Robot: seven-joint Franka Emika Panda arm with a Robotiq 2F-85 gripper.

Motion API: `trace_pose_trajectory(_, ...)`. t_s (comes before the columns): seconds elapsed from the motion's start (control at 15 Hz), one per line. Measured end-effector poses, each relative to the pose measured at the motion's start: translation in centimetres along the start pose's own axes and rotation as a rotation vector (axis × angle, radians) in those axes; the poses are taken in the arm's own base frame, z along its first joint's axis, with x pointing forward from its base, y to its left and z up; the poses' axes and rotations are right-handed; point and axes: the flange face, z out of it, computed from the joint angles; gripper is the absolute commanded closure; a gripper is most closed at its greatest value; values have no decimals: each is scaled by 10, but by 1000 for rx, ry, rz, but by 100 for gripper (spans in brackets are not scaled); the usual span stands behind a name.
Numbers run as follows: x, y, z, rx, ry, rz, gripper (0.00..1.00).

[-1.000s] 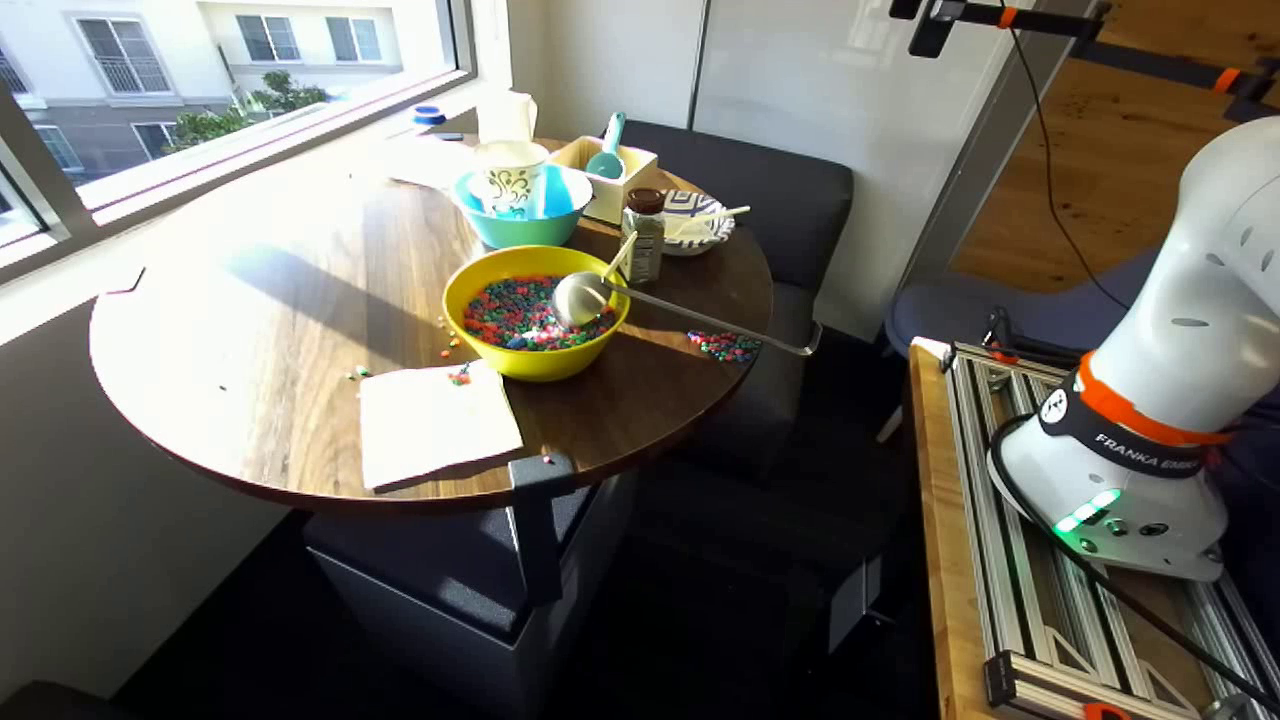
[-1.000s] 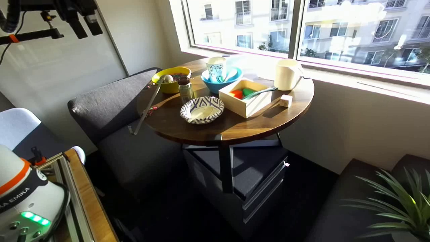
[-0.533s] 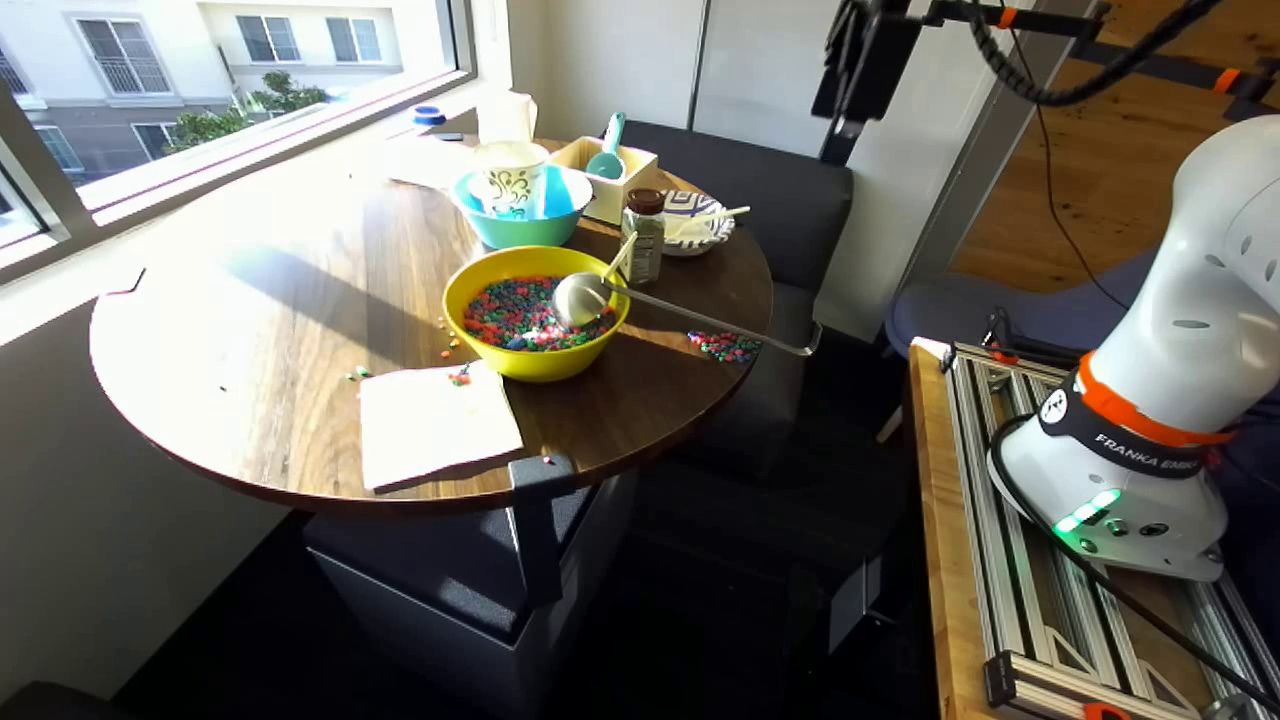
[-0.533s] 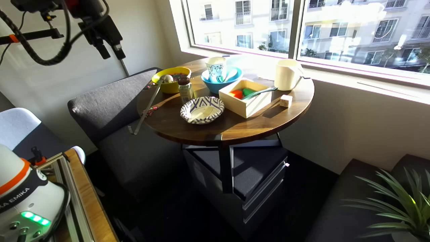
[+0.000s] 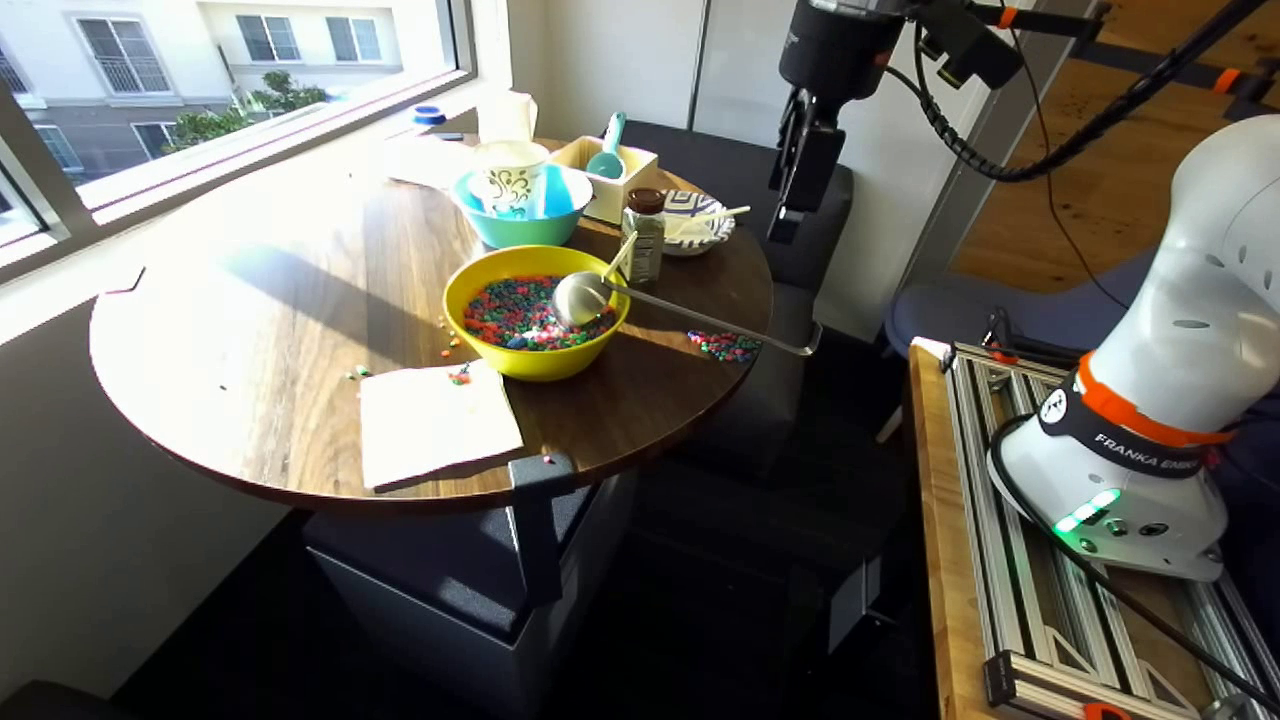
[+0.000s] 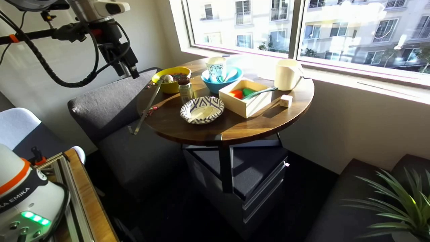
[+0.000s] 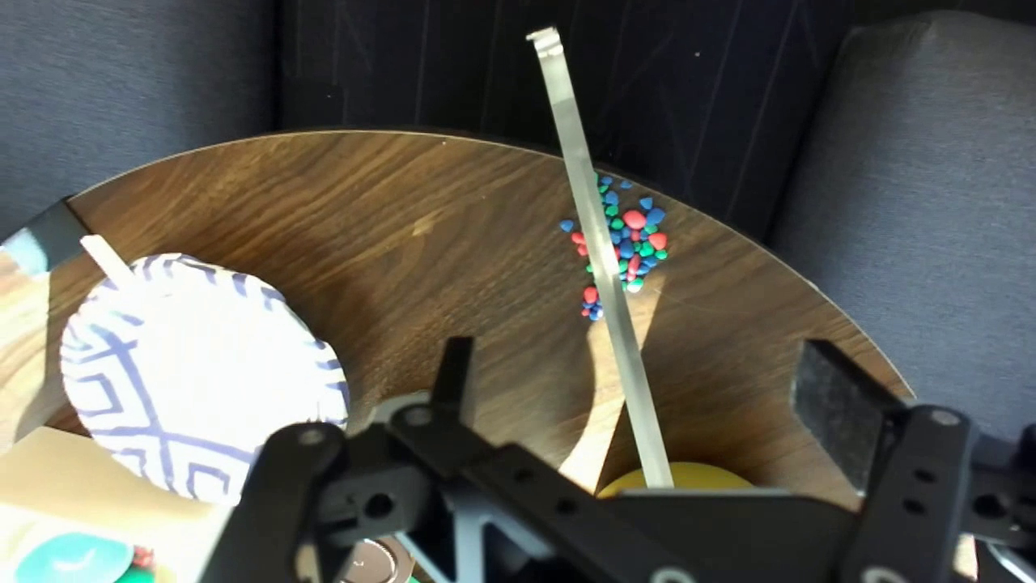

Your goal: Pick up the silver serving spoon and put it on the table, pick up the clear spice bottle and put it in the paper cup

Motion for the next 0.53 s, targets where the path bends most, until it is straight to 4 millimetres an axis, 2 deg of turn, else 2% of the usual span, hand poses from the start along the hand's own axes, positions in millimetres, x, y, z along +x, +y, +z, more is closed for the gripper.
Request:
trace_pose_trajectory(0.27,9,-2,2,34,95,21,0)
trace_pose_trajectory(0.53,23,-10,39,80,238,23,0)
